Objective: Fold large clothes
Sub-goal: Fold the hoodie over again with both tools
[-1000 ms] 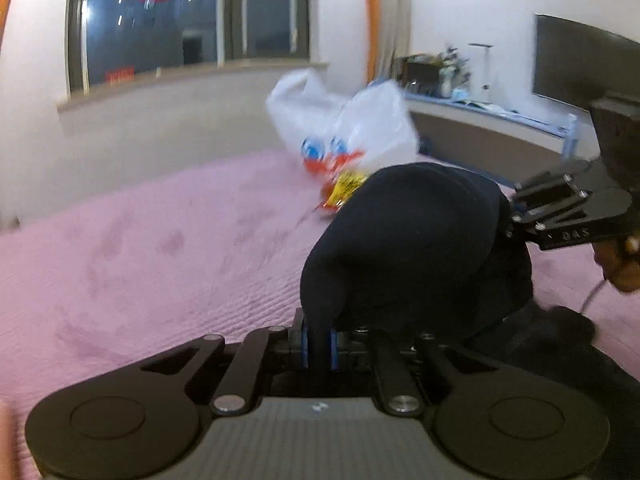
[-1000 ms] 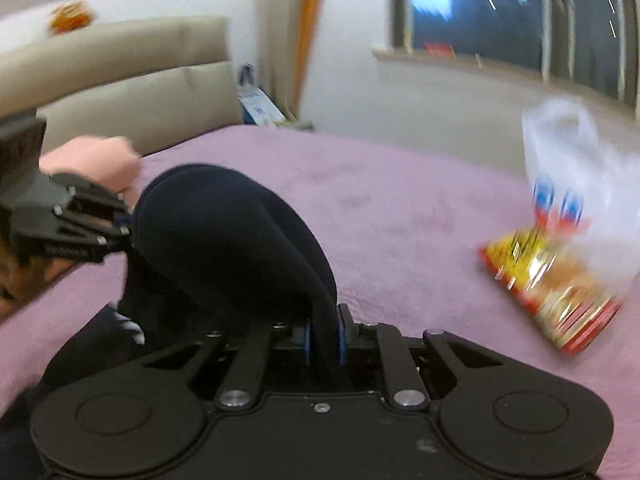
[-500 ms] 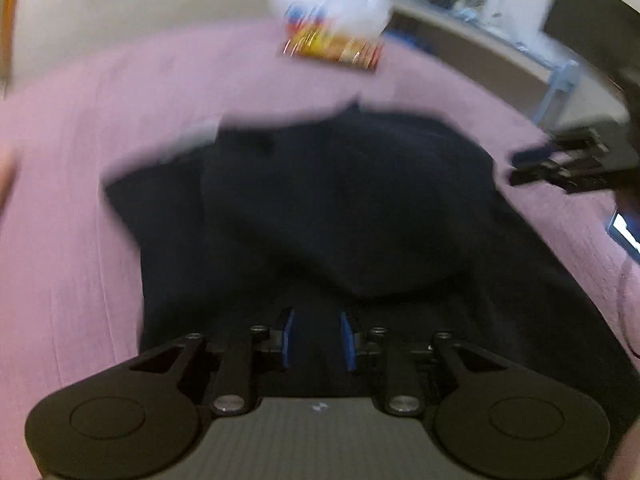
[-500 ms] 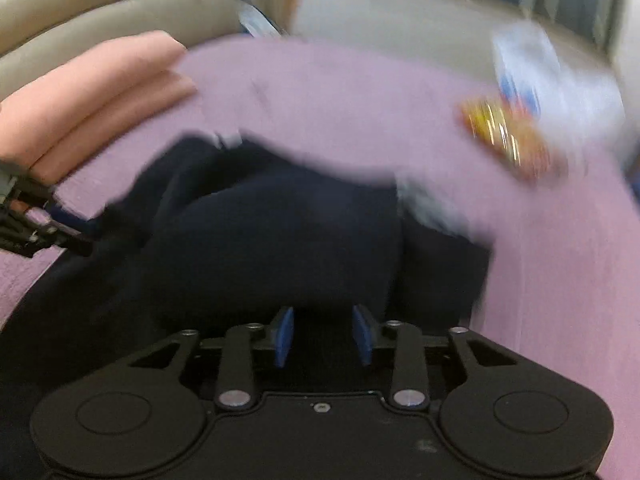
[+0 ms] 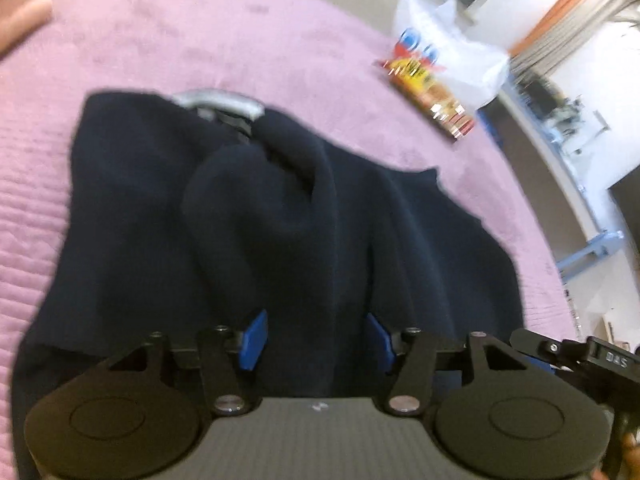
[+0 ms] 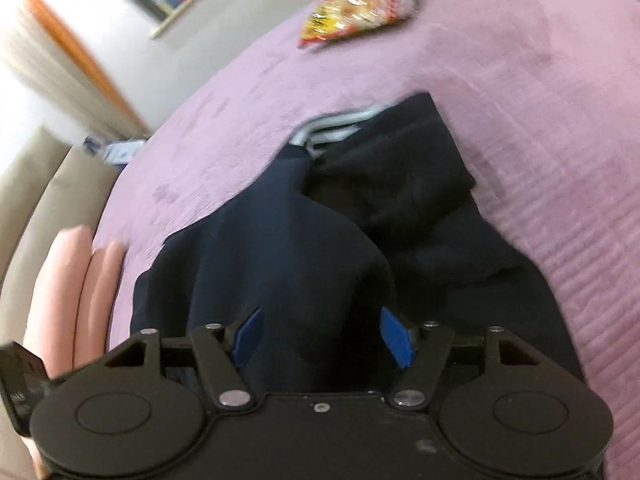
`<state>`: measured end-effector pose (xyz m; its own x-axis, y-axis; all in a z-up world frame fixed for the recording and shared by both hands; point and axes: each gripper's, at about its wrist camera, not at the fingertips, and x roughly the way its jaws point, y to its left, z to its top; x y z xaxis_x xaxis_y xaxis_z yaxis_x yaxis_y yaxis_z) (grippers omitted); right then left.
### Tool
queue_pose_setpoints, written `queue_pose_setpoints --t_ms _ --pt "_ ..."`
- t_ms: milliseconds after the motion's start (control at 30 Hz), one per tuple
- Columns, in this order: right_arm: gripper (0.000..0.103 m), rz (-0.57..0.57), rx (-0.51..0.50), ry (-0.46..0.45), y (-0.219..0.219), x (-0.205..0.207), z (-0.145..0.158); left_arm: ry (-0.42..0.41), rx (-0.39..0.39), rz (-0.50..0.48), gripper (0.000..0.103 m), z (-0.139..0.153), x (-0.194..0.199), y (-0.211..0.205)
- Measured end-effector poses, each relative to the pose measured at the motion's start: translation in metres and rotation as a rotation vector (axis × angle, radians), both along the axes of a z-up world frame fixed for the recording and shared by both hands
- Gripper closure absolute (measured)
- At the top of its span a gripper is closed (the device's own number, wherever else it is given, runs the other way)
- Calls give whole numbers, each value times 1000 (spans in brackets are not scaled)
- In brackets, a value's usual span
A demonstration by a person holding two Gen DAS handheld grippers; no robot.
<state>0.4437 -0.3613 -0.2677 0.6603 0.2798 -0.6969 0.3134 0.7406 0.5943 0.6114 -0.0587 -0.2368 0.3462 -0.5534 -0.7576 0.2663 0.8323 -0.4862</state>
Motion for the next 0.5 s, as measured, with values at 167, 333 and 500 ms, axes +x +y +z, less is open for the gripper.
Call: queue_pose_setpoints --t_ms 167,333,500 --pt "89 72 106 -45 11 1 1 -81 0 37 99 -4 1 -2" --pt "91 75 272 -172 -5 -33 21 -186 -344 165 99 39 -19 77" --pt "91 28 153 9 -7 -43 -19 -137 -263 184 103 20 -15 105"
